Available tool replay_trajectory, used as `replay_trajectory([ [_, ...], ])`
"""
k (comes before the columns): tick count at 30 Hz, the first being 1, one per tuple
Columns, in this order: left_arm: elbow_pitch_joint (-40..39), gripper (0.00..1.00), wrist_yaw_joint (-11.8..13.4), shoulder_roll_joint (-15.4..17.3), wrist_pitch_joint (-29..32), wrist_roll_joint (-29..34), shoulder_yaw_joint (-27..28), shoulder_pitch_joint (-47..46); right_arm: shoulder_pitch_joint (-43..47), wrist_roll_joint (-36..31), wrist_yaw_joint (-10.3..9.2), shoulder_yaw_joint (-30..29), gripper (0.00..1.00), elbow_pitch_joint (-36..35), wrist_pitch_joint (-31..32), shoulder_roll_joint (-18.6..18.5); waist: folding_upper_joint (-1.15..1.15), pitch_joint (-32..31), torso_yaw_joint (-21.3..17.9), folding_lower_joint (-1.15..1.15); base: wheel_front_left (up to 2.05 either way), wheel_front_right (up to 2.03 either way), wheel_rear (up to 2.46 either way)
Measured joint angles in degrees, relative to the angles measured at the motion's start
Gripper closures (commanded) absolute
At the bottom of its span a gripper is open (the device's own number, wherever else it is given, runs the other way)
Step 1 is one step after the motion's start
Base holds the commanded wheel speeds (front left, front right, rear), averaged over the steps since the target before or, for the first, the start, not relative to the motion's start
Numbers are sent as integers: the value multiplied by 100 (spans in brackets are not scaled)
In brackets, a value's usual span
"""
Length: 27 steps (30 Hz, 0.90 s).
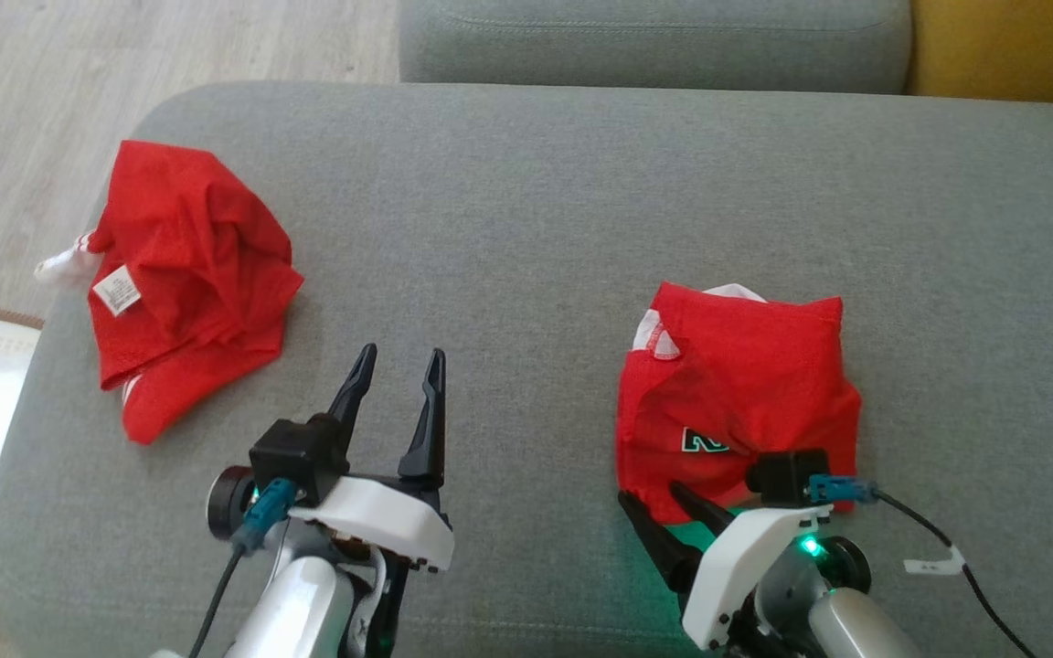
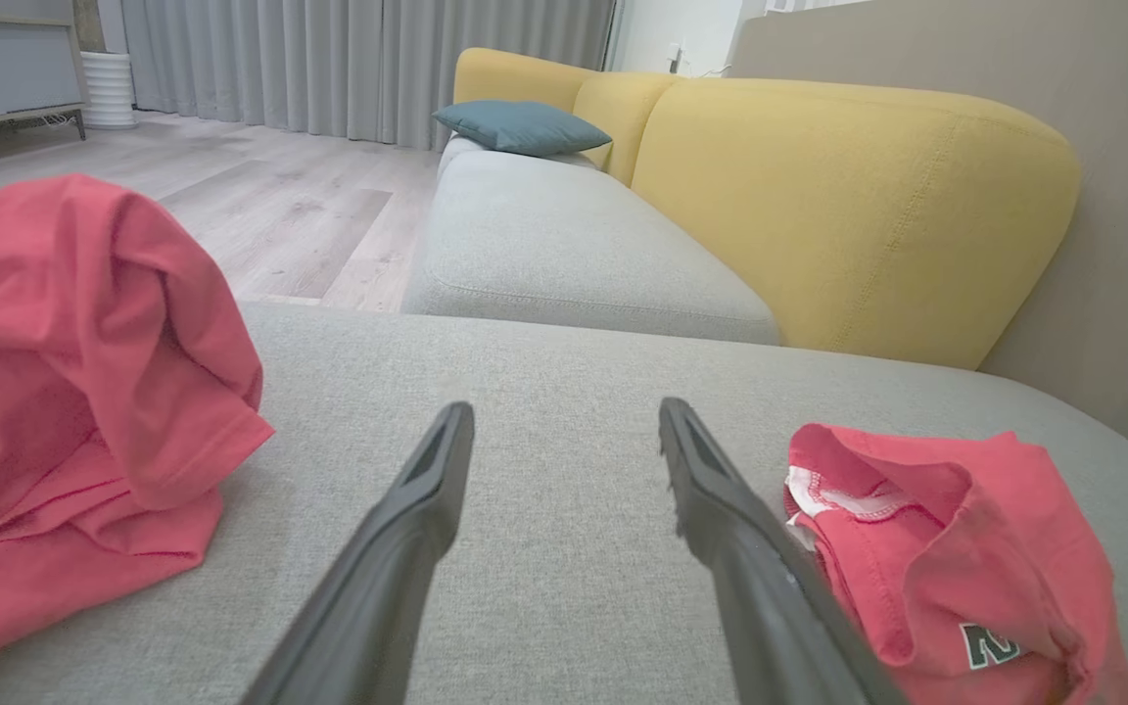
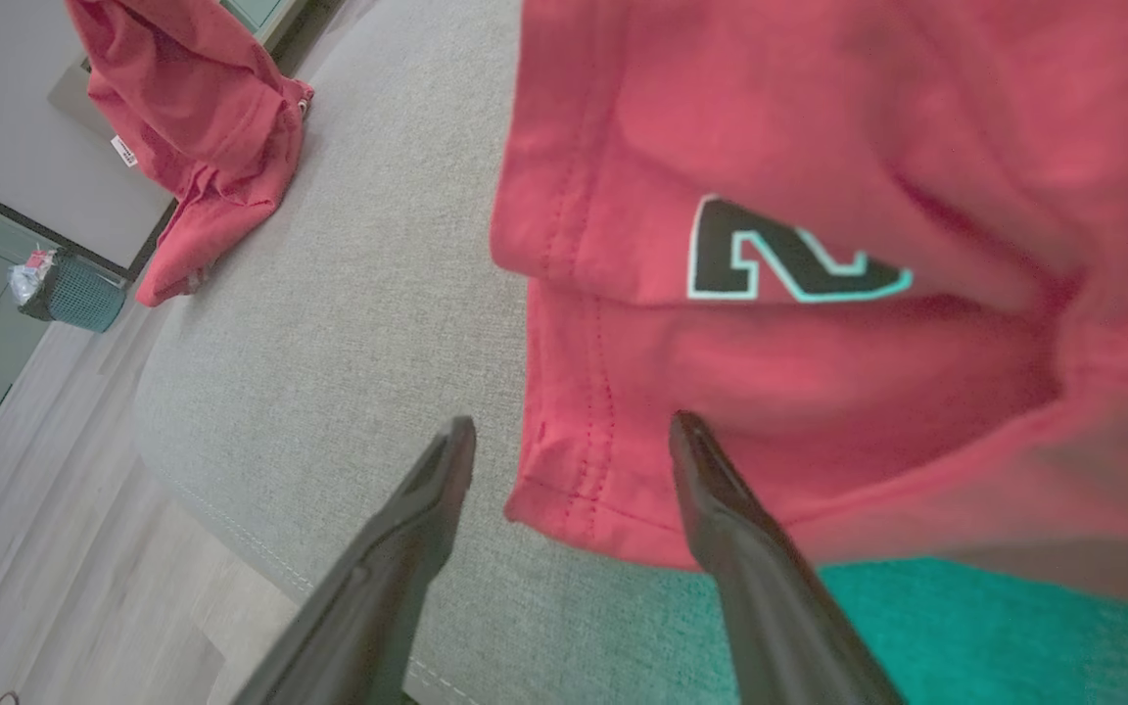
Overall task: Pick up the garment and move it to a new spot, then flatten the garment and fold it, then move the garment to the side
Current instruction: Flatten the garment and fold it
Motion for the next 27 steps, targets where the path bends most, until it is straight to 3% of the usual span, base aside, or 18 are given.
replay_trajectory([
  [5, -7, 0, 43, 0, 0, -1, 30, 1, -31, 12, 0, 58, 0, -113, -140, 0, 0, -60, -113, 0, 0, 0, 0],
  [12, -188, 0, 49, 0, 0, -2, 168, 40, -25, -37, 0, -354, 0, -944, -609, 0, 0, -190, -336, 0, 0, 0, 0],
  [19, -464, 0, 93, 2, 0, -52, 447, 97, 54, -1037, 0, -1378, 0, -1804, -1381, 2, 0, -266, -633, 0, 0, 0, 0],
  [23, -522, 0, 91, 2, 0, -52, 448, 96, 82, -1607, 0, -1789, 0, -1853, -1761, 10, 0, -248, -725, 0, 0, 0, 0],
  [27, -548, 0, 85, 2, 0, -51, 430, 96, 220, -1683, 0, -2008, 0, -1753, -2080, 22, 0, -203, -764, 0, 0, 0, 0],
])
